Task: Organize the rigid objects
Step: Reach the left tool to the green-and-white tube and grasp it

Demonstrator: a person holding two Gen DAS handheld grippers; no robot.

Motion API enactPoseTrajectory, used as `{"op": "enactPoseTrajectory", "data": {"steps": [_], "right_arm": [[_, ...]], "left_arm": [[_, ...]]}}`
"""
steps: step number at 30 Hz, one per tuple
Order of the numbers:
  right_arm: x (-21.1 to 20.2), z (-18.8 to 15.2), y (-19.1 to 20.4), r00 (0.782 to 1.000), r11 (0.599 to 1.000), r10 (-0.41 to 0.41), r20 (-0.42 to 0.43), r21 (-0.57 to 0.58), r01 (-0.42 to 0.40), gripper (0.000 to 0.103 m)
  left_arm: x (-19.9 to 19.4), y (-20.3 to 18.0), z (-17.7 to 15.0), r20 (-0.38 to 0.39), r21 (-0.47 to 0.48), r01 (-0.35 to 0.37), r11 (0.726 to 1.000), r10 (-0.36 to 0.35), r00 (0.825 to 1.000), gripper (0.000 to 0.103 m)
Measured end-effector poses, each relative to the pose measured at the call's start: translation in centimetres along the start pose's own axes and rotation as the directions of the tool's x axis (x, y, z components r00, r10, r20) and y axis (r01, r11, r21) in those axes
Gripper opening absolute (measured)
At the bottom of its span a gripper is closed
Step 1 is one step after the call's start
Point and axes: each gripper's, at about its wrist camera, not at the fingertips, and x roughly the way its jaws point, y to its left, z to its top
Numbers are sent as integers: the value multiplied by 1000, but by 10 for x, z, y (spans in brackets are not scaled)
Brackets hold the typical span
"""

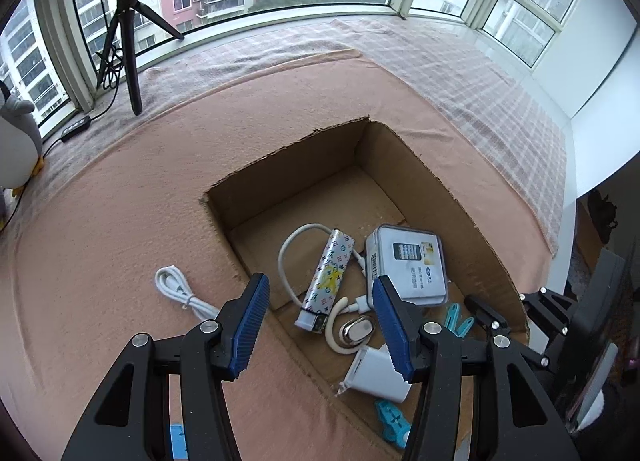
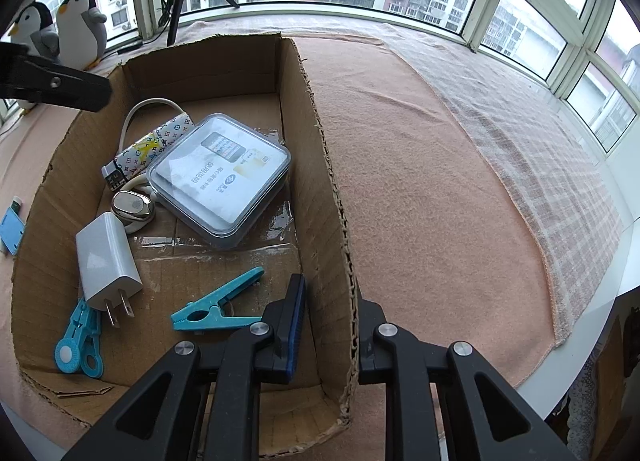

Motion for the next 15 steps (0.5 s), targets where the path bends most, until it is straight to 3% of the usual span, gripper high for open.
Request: {"op": "enactPoseTrajectory", "data": {"steps": [7, 15], "right_arm": [[0, 0, 0, 1000, 1000, 0, 0, 0, 0, 18], [1, 0, 0, 1000, 1000, -13, 3, -6, 13, 19]], "left_arm": [[-39, 38, -25, 45, -30, -24, 999, 25, 999, 58], [-71, 106, -80, 49, -140, -61, 988, 69, 996, 58]]}}
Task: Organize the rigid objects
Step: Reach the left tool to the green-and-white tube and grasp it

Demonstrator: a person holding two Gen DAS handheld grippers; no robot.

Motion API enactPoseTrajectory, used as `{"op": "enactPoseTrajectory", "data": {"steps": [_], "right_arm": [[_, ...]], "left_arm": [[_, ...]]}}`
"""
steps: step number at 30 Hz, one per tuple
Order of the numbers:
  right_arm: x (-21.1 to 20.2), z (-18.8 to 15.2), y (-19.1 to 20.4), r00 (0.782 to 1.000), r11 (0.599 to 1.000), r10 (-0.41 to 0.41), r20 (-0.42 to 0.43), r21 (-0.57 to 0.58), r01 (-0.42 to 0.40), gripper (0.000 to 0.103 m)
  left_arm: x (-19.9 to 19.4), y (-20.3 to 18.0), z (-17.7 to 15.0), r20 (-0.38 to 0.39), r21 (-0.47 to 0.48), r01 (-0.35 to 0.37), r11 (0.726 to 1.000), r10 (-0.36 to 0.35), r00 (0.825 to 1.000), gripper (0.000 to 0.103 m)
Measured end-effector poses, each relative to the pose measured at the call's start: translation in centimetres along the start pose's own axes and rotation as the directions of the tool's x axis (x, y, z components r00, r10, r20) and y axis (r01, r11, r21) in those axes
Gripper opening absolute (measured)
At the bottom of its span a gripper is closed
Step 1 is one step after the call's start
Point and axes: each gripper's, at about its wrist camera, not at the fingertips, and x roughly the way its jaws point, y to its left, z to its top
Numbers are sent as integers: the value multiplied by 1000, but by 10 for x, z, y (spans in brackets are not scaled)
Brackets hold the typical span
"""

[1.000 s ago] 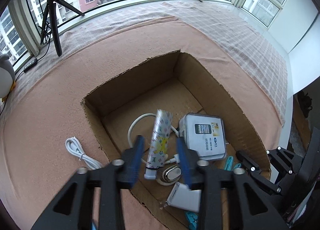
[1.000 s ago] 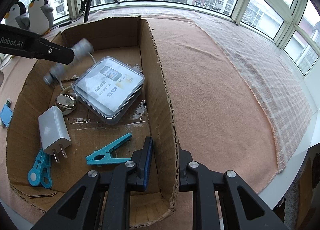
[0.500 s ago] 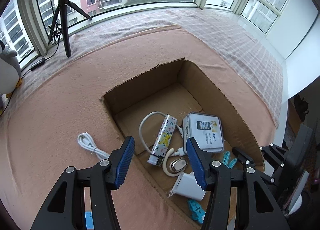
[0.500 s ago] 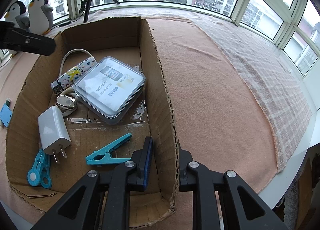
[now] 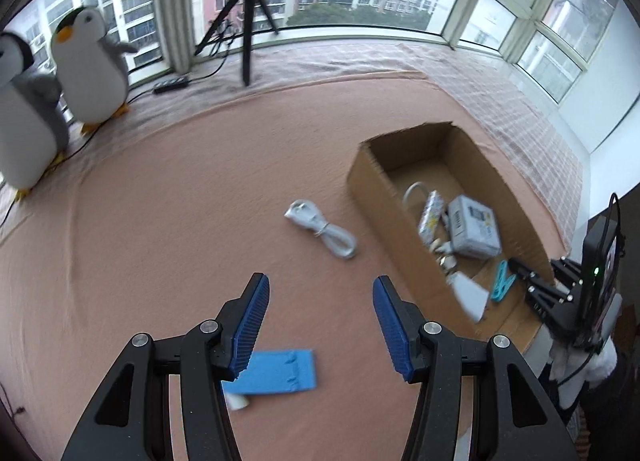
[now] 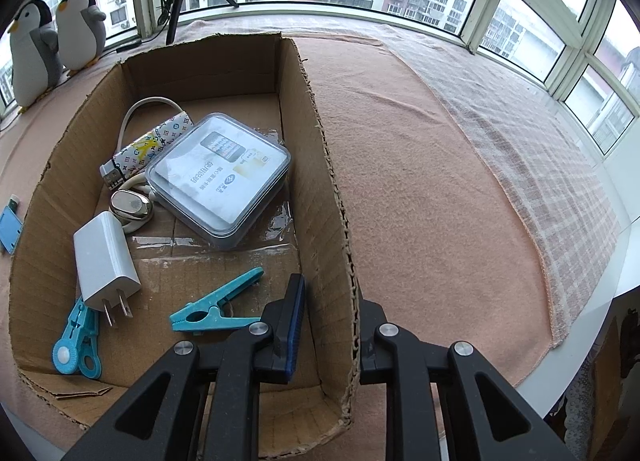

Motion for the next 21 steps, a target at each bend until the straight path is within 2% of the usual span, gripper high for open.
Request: {"op": "enactPoseTrajectory", "data": {"steps": [9, 14, 21], "right_arm": [[0, -1, 1, 1000, 1000, -13, 4, -1, 13, 19], [0, 0, 1, 1000, 1000, -15, 4, -1, 15, 19], [0, -1, 1, 1000, 1000, -17, 5, -1, 17, 19]], "left_arm": [[1, 45, -52, -63, -29, -51, 998, 49, 997, 58], [6, 65, -59, -79, -88, -78, 993, 72, 994, 58], [24, 86, -53, -107, -165, -115, 980, 98, 989, 58]]}}
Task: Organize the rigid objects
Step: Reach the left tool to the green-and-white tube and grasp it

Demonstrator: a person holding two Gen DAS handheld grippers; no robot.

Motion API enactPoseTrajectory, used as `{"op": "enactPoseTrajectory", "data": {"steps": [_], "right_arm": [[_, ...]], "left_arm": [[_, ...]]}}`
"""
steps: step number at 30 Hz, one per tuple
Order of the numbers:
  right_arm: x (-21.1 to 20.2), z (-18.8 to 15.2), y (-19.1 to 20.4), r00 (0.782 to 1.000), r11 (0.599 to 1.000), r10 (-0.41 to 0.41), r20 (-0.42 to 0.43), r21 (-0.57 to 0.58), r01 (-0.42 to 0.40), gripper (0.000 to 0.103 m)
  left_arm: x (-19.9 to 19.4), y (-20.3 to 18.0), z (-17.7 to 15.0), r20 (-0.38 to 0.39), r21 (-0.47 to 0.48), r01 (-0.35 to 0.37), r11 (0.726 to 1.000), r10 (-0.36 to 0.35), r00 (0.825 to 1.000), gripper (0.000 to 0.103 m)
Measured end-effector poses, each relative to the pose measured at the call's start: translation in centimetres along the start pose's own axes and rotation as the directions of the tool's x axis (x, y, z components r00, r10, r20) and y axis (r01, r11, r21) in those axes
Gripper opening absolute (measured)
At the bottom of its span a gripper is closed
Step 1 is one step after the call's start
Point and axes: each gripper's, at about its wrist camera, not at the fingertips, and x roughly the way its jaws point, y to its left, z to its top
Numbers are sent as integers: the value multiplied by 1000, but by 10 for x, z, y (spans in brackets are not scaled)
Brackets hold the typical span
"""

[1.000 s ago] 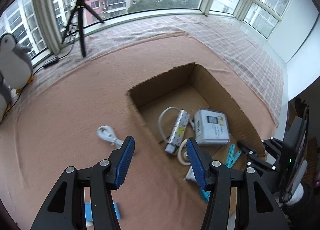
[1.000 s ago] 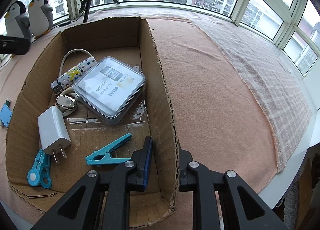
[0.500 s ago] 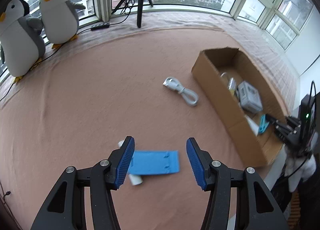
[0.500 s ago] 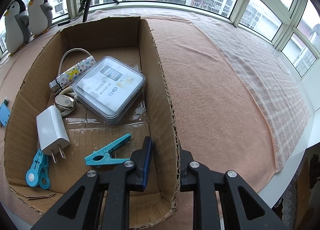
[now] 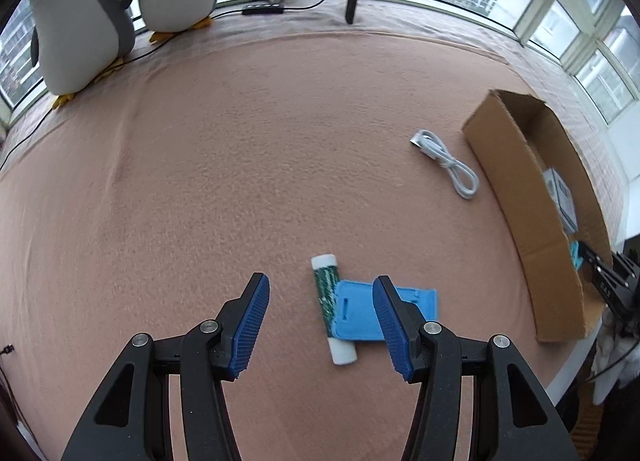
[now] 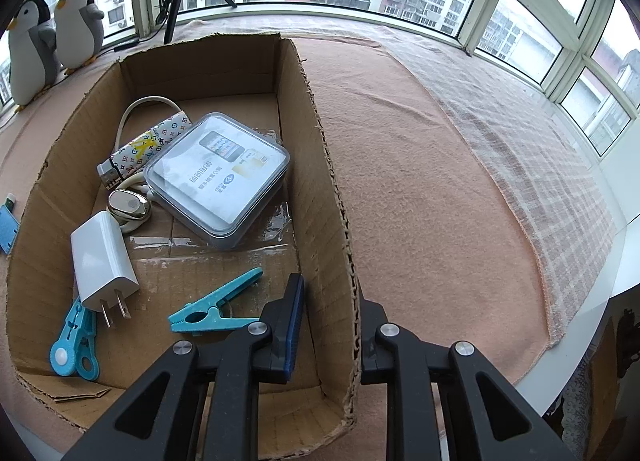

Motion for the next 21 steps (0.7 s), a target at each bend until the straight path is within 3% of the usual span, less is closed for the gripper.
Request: {"op": "enactPoseTrajectory", "data": {"steps": [4, 7, 9, 16, 21], "right_arm": [[0, 0, 0, 1000, 1000, 0, 1, 0, 0, 19], [0, 1, 0, 1000, 1000, 0, 3, 2, 0, 20], [-1, 0, 1, 1000, 1000, 0, 5, 4, 0, 20], [-1, 0, 1, 1000, 1000, 0, 9, 3, 0, 20], [-2, 0, 1, 1000, 1000, 0, 10, 6, 0, 20]], "left_arm": [[11, 9, 8, -21, -59, 22, 998, -23, 1000, 56], [19, 13, 10, -35, -82, 26, 996, -29, 999, 47], [24, 11, 12, -42, -82, 19, 996, -22, 999, 40], [36, 4, 15, -62, -71, 14, 997, -18, 998, 38], [39, -1, 11, -72, -51, 4, 999, -8, 997, 29]]}}
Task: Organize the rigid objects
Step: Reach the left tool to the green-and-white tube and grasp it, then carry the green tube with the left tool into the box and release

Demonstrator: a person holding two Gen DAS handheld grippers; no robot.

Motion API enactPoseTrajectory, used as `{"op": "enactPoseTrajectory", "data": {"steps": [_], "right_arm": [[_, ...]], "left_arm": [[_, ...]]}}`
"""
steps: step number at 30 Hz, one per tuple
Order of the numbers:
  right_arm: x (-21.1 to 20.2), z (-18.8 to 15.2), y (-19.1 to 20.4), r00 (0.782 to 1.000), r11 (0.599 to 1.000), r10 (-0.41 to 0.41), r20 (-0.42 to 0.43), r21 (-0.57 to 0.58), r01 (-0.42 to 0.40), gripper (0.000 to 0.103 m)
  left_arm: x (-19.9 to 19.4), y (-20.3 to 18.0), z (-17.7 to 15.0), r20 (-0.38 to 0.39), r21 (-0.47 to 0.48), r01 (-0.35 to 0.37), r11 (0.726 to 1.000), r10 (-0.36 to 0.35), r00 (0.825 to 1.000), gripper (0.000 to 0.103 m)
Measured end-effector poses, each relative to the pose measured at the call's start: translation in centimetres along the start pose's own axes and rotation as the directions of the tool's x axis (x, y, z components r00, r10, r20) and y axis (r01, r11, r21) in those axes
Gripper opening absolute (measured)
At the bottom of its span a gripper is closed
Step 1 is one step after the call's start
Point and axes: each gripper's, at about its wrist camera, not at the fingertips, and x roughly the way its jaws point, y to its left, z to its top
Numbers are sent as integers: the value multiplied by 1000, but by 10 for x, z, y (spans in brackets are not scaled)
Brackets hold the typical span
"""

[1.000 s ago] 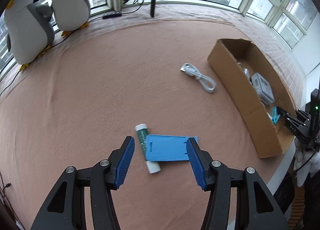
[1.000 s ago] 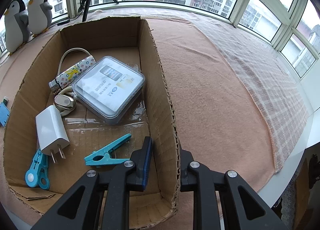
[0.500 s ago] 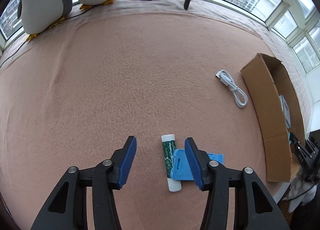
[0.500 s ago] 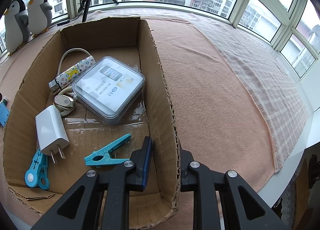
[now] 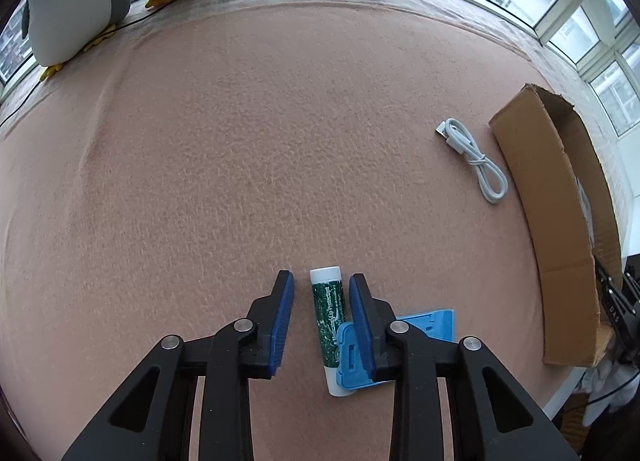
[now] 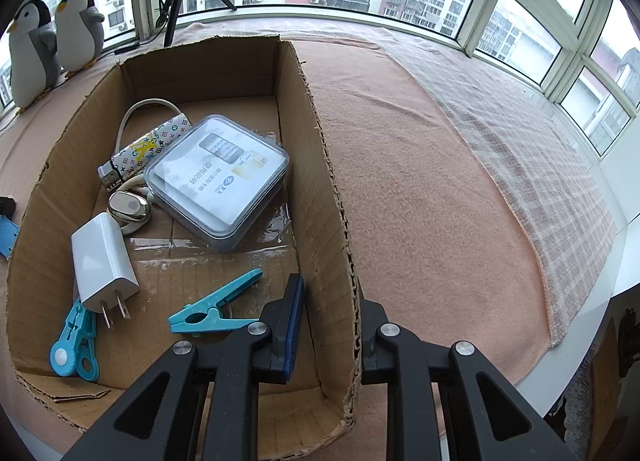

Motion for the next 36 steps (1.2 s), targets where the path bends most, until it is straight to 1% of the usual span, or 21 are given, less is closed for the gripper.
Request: {"op": "enactPoseTrajectory", "data": {"steps": [2, 5, 9, 17, 22, 26, 29, 33, 36], "right_arm": [[0, 0, 1, 1000, 1000, -2, 0, 1, 2, 20], [0, 1, 1, 1000, 1000, -3, 0, 1, 3, 20], [0, 1, 1, 1000, 1000, -4, 1, 1, 4, 20], [0, 0, 1, 1000, 1000, -3, 1, 1, 3, 20], [0, 0, 1, 1000, 1000, -5, 1, 1, 5, 20], [0, 0, 1, 1000, 1000, -4, 2, 2, 4, 20], [0, 0, 1, 1000, 1000, -4, 2, 1, 4, 20], [0, 0, 1, 1000, 1000, -4, 3, 3, 4, 20], [0, 0, 1, 1000, 1000, -4, 3, 2, 4, 20]], "left_arm": [[0, -1, -1, -1, 6, -2, 1000, 2, 1000, 27], [-1, -7, -6, -5, 44, -17, 999, 18, 1000, 24], [-2, -10, -12, -3, 72, -32, 997, 33, 999, 16], [-17, 4, -16, 21, 55, -31, 998, 30, 999, 16], [-37, 3, -15, 53, 64, -8, 998, 5, 999, 16], [-52, -18, -10, 83, 95, 29, 995, -37, 996, 16], [-61, -42, -5, 99, 132, 59, 990, -72, 993, 16], [-71, -79, -3, 110, 184, 119, 976, -141, 984, 16], [-72, -110, -4, 108, 229, 147, 962, -175, 979, 16]]}}
